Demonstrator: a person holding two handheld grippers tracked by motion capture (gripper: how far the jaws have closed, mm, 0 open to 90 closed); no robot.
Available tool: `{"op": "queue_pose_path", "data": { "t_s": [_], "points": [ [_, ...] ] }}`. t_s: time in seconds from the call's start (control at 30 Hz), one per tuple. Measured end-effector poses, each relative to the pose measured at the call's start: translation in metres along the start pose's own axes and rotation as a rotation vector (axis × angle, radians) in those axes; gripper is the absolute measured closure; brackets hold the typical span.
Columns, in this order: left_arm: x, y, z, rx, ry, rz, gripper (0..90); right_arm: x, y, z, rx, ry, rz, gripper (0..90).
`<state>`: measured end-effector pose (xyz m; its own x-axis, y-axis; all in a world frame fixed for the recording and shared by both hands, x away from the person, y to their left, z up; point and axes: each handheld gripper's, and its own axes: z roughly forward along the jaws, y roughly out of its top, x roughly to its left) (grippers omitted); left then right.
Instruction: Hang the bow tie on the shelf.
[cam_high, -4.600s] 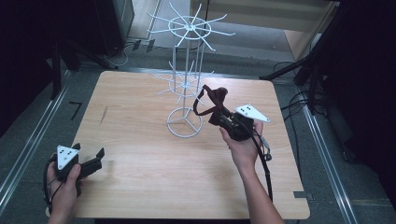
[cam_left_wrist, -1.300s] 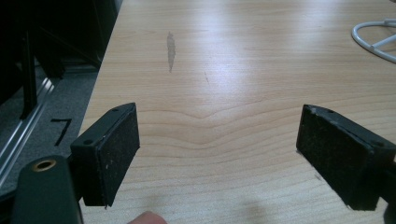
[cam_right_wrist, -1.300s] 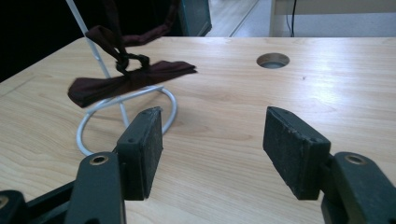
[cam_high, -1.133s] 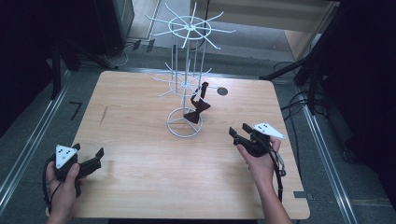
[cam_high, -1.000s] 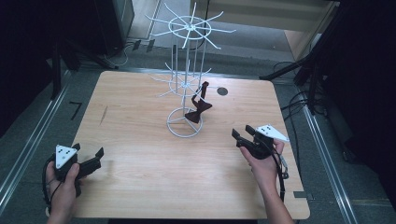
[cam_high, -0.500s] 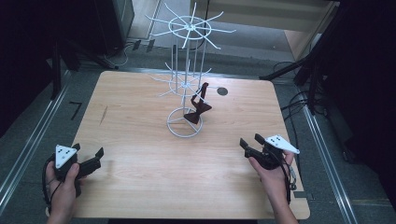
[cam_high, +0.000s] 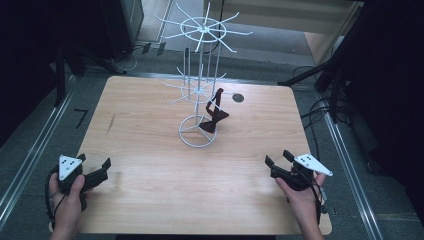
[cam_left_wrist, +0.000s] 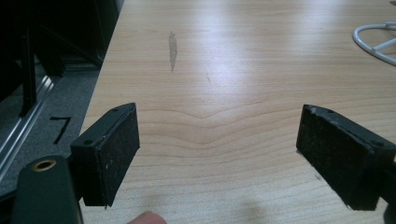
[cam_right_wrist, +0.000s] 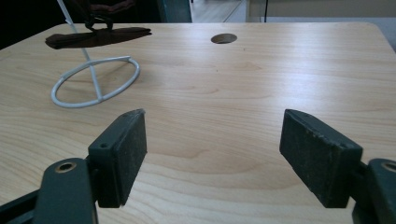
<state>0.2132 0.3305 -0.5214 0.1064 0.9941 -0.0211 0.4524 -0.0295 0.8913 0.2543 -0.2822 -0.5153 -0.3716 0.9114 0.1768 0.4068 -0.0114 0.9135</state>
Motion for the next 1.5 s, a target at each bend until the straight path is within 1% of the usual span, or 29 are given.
{"op": "queue_pose_path", "data": {
  "t_s": [0.2,0.33,0.43,0.53,0.63,0.83,0.87,0.97,1.03,1.1,1.17,1.27,1.3,1.33,1.37,1.4,1.47,1.5],
  "points": [
    [0.0,0.0,0.0,0.002,0.003,0.002,14.3,-0.012,-0.006,-0.016,-0.009,-0.027,0.003,21.4],
    [0.0,0.0,0.0,0.007,0.001,0.002,14.3,-0.02,-0.01,-0.024,-0.018,-0.044,0.018,20.6],
    [0.0,0.0,-0.001,0.01,-0.001,0.005,14.2,-0.025,-0.014,-0.03,-0.019,-0.054,0.017,20.5],
    [0.0,0.0,-0.001,0.007,-0.002,0.001,14.2,-0.03,-0.018,-0.035,-0.015,-0.067,0.004,20.2],
    [0.0,0.0,-0.001,0.009,0.0,0.005,14.2,-0.036,-0.022,-0.04,-0.014,-0.086,0.007,20.1],
    [0.0,0.0,-0.001,0.005,0.001,0.003,14.2,-0.048,-0.03,-0.049,-0.02,-0.107,0.032,20.1],
    [0.0,0.0,-0.001,0.004,0.001,0.003,14.2,-0.05,-0.031,-0.05,-0.022,-0.116,0.039,20.1],
    [0.0,0.0,-0.001,0.004,-0.001,0.002,14.2,-0.056,-0.034,-0.054,-0.033,-0.151,0.039,19.6],
    [-0.001,0.0,-0.001,0.003,0.0,0.002,14.2,-0.06,-0.037,-0.056,-0.038,-0.161,0.063,15.7],
    [-0.001,0.0,-0.001,0.002,0.0,0.002,14.2,-0.063,-0.039,-0.058,-0.032,-0.183,0.063,14.9],
    [0.0,0.0,-0.001,0.002,0.0,0.003,14.2,-0.064,-0.042,-0.059,-0.024,-0.184,0.078,14.6],
    [-0.001,0.0,-0.001,0.003,0.001,0.004,14.3,-0.066,-0.045,-0.061,-0.031,-0.171,0.083,13.4],
    [-0.001,0.0,-0.001,0.003,0.0,0.004,14.3,-0.066,-0.046,-0.061,-0.03,-0.171,0.074,13.4],
    [-0.001,0.0,-0.001,0.003,0.0,0.004,14.3,-0.066,-0.048,-0.061,-0.03,-0.169,0.078,13.4],
    [0.0,0.0,-0.001,0.003,-0.001,0.004,14.2,-0.067,-0.049,-0.061,-0.031,-0.171,0.073,13.4],
    [0.0,0.0,-0.001,0.003,-0.001,0.003,14.2,-0.067,-0.049,-0.062,-0.024,-0.176,0.082,13.4],
    [-0.001,0.0,-0.001,0.009,0.0,0.008,14.3,-0.068,-0.05,-0.063,-0.036,-0.18,0.078,13.6],
    [-0.001,0.0,-0.001,0.008,0.0,0.008,14.2,-0.068,-0.05,-0.063,-0.033,-0.181,0.084,13.6]
  ]
}}
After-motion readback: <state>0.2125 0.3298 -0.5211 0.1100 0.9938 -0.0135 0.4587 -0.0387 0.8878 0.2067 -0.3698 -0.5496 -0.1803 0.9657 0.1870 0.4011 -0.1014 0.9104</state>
